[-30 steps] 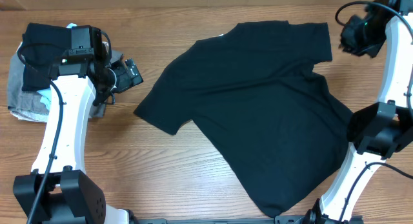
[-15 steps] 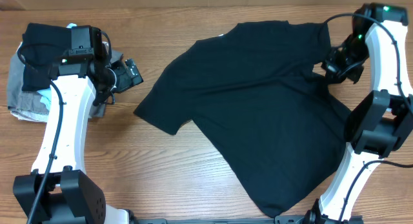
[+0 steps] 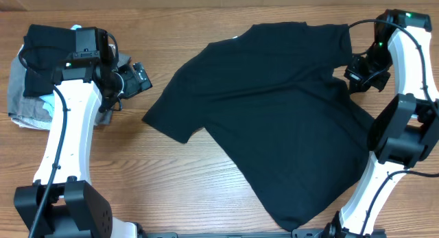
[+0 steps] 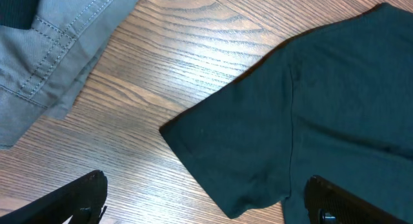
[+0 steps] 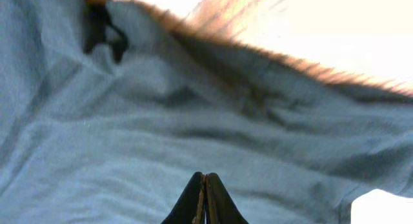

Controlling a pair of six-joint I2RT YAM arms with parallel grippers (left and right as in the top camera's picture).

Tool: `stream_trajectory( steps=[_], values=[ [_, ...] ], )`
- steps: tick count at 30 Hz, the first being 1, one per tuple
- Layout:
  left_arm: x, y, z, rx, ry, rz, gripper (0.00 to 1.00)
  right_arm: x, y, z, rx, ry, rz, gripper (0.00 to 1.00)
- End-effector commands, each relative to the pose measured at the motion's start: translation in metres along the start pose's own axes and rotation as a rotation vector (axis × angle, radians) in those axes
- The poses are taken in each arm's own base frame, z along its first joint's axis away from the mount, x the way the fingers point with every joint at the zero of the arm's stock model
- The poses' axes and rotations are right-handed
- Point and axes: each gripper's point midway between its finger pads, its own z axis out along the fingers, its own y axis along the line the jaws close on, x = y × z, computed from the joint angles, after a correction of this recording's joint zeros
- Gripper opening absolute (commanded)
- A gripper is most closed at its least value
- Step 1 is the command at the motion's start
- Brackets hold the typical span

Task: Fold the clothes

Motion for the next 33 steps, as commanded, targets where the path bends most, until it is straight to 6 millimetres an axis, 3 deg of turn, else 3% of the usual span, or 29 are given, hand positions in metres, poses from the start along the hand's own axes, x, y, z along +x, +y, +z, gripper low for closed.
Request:
stream_trajectory(
  steps=[1,6,11,18,21,24,28,30,33],
  values=[
    [-0.002,-0.006,-0.006,0.016,-0.015,0.015,1.0,-0.004,-0.005,0.001,0.026,-0.015,-0.05,0.11],
    [-0.002,-0.006,-0.006,0.016,-0.015,0.015,1.0,-0.007,-0.006,0.004,0.025,-0.021,-0.086,0.41],
    [-0.002,-0.006,-0.006,0.016,-0.015,0.015,1.0,-0.007,-0.005,0.015,0.028,-0.014,-0.111,0.42],
    [-0.002,-0.006,-0.006,0.016,-0.015,0.015,1.0,-0.008,-0.013,0.055,0.042,0.0,-0.187,0.42],
    [-0.002,-0.006,-0.006,0.016,-0.015,0.015,1.0,-0.015,-0.017,0.06,0.052,-0.023,-0.181,0.35],
    [-0.002,-0.006,-0.006,0.016,-0.015,0.015,1.0,-0.023,-0.02,0.059,0.057,-0.05,-0.173,0.2],
    [-0.002,-0.006,-0.006,0.016,-0.015,0.015,1.0,-0.029,-0.025,0.058,0.059,-0.071,-0.161,0.13],
    [-0.002,-0.006,-0.006,0.016,-0.015,0.015,1.0,-0.031,-0.028,0.058,0.057,-0.075,-0.152,0.04],
    [-0.002,-0.006,-0.006,0.016,-0.015,0.015,1.0,-0.035,-0.031,0.057,0.053,-0.086,-0.143,0.04]
  ],
)
